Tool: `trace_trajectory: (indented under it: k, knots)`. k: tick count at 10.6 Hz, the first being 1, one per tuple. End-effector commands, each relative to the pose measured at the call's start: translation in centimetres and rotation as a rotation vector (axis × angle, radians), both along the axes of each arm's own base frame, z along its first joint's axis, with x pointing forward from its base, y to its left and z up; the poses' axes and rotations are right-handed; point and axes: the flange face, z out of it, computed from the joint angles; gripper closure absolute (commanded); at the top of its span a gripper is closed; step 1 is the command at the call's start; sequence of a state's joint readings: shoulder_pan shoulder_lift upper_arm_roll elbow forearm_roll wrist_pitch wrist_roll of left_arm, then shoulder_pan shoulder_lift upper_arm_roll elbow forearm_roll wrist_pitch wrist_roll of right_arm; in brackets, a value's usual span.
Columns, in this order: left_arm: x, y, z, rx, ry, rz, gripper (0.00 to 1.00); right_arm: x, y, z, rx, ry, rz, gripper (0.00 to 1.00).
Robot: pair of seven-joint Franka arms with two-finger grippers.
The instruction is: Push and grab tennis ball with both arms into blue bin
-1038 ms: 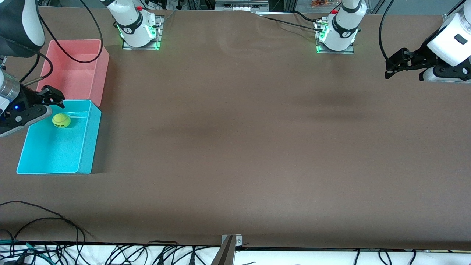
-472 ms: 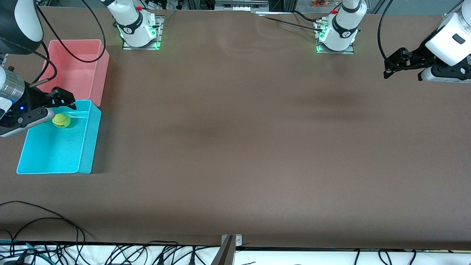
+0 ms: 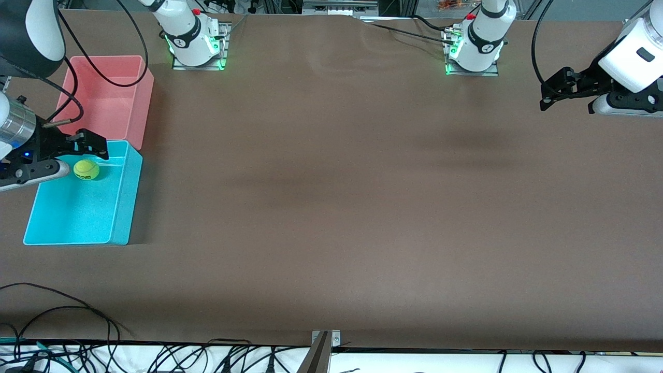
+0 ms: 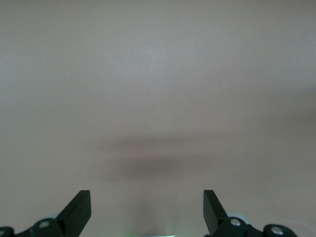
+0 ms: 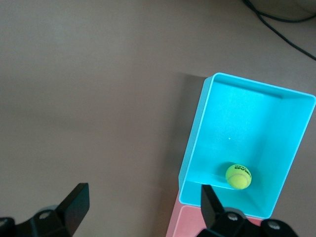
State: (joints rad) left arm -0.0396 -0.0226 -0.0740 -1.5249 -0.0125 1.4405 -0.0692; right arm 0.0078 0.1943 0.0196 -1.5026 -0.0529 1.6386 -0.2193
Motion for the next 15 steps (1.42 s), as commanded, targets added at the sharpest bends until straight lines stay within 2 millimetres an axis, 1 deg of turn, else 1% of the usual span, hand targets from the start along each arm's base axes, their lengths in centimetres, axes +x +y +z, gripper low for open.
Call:
trace_trajectory:
  k: [1,2,3,5,6,7,9,10,11,12,15]
  knots:
    - [0.2,0.0,0.7,-0.003,0.002,0.006,0.00,-0.9,0.2,2.5,0.034,-0.051,-0.095,0.00]
    - [0.2,0.0,0.7,-0.003,0.002,0.006,0.00,-1.8,0.1,3.2,0.040,-0.063,-0.152,0.00]
    - [0.2,-0.3,0.7,-0.003,0.002,0.003,0.00,-2.7,0.1,3.4,0.045,-0.072,-0.177,0.00]
    - [0.1,-0.2,0.6,-0.003,0.005,0.004,0.00,-4.4,-1.4,3.3,0.074,-0.099,-0.212,0.00]
    - [0.0,-0.2,0.6,-0.002,0.012,0.004,0.00,-5.1,-2.4,3.6,0.095,-0.101,-0.238,0.00]
    - [0.0,-0.2,0.6,-0.002,0.012,0.002,0.00,-5.3,-3.2,3.8,0.104,-0.103,-0.253,0.00]
    - [0.0,-0.3,0.6,-0.002,0.011,0.001,0.00,-5.6,-2.7,4.7,0.102,-0.112,-0.261,0.00]
    - [0.0,-0.4,0.6,-0.002,0.011,-0.001,0.00,-5.9,-2.9,5.4,0.104,-0.123,-0.265,0.00]
    - [0.0,-0.5,0.6,-0.002,0.011,-0.002,0.00,-6.0,-2.7,6.0,0.101,-0.129,-0.301,0.00]
    - [0.0,-0.6,0.6,-0.002,0.011,-0.004,0.00,-6.2,-1.7,6.4,0.098,-0.134,-0.337,0.00]
    - [0.0,-0.7,0.7,-0.002,0.009,-0.007,0.00,-5.8,-2.4,6.4,0.101,-0.144,-0.342,0.00]
